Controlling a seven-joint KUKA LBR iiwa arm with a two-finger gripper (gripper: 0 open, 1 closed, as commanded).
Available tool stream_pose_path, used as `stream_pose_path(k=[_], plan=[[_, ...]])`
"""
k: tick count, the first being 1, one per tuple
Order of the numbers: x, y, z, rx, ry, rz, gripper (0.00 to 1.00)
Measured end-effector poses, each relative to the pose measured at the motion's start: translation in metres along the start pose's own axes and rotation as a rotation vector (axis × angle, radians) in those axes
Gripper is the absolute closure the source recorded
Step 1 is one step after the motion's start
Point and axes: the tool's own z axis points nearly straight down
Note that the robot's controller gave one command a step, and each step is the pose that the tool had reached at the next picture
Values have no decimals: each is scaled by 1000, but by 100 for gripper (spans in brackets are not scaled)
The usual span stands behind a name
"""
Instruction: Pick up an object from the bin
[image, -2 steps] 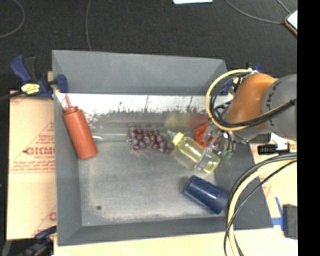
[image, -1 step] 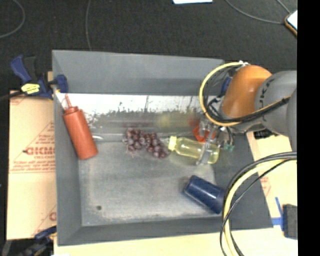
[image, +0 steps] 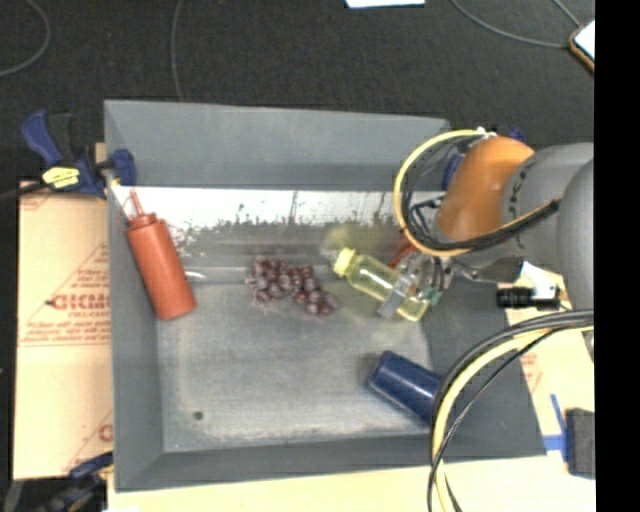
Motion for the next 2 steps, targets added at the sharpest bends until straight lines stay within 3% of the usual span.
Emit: stream_pose_path(k=[2], plan=[[1,-1,-9,3,2,-4,100]])
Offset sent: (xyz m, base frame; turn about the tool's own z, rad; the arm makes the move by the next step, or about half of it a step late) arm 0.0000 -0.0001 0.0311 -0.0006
